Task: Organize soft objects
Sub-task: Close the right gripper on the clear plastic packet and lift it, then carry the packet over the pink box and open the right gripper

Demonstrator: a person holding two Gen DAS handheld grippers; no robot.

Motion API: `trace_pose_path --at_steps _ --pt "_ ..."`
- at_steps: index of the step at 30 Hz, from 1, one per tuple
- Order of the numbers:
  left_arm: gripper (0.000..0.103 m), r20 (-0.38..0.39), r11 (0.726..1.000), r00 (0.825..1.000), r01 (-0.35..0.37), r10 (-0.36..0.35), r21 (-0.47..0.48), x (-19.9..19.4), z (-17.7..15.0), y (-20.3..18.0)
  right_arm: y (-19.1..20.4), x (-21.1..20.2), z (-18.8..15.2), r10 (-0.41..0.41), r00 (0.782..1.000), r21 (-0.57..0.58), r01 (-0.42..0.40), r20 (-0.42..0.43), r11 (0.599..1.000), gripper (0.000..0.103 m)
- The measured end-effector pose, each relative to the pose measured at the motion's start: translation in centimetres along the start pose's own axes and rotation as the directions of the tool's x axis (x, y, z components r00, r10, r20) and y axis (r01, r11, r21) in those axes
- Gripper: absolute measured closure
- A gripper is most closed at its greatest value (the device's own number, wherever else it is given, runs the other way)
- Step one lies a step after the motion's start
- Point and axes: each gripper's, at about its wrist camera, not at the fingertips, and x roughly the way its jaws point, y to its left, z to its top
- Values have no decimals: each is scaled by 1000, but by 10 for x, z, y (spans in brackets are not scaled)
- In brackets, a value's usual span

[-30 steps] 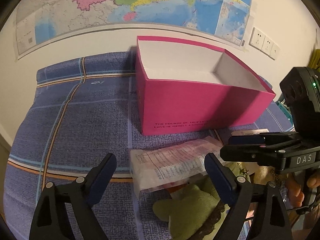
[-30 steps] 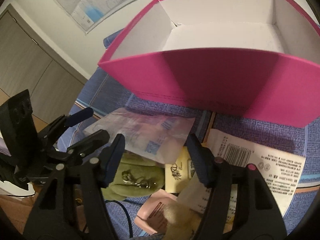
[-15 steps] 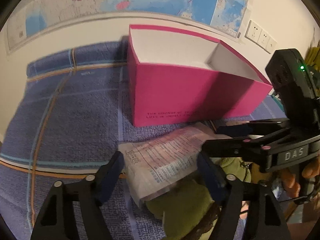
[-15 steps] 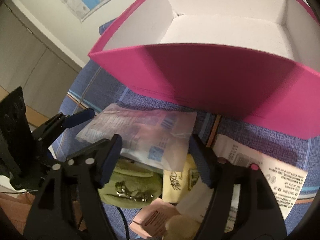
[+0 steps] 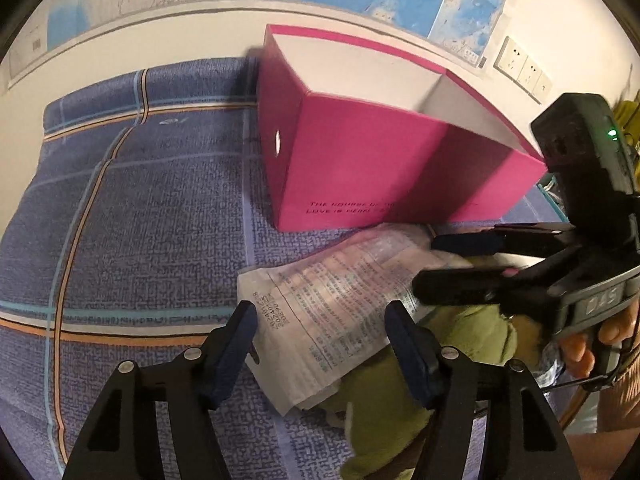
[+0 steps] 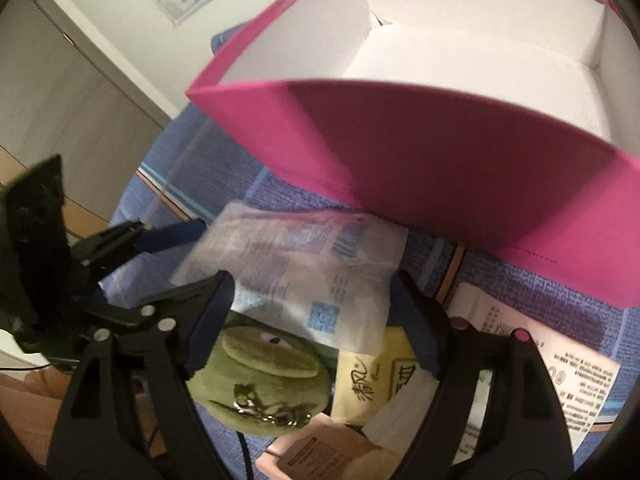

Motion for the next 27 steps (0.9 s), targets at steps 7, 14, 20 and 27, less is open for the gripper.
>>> trace_pose_path --at_steps 7,14,20,27 --pt "28 -27 999 999 21 -22 -41 -1 -5 16 -7 -9 -6 70 996 28 -72 60 997 52" --pt "26 -15 994 998 67 -68 -82 5 -7 29 -7 -12 -9 148 982 40 -154 117 987 68" --pt "26 -3 997 999 53 -53 -56 5 -8 25 -8 -11 -9 196 974 51 -203 113 978 47" --pt "26 6 997 999 53 -53 -64 3 -9 27 7 -5 -10 130 985 6 -132 115 991 76"
